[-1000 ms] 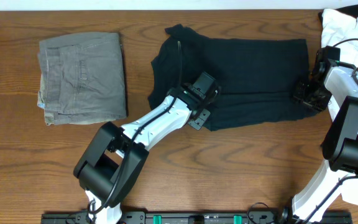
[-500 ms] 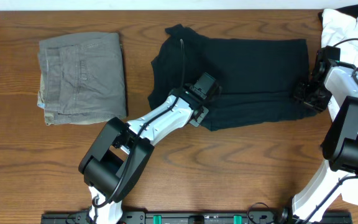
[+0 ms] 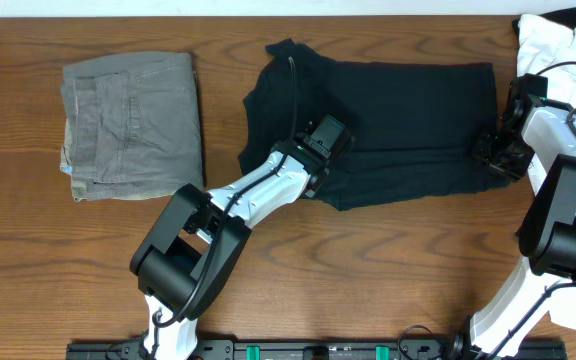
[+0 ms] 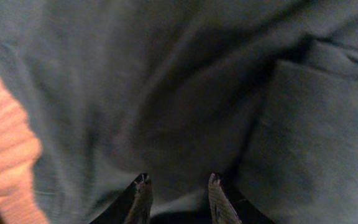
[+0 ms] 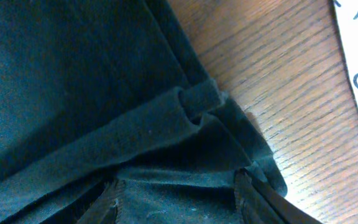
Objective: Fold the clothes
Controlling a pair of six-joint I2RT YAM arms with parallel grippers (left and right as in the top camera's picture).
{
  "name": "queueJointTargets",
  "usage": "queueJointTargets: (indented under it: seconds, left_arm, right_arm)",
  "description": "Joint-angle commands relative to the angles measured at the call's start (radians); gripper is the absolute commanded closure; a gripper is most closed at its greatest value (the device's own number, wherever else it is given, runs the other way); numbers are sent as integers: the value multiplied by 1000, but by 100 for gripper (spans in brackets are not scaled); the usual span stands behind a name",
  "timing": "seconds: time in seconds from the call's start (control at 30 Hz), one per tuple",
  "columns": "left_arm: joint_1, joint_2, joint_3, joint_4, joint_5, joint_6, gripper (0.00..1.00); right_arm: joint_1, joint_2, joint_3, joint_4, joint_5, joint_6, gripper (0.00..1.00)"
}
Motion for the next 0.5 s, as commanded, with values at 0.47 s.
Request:
queueJointTargets:
  seconds: [0.47]
  left_arm:
    - [-78, -116, 0, 2, 40, 6, 74]
  right_arm:
    - [3, 74, -28, 8, -13, -4, 42]
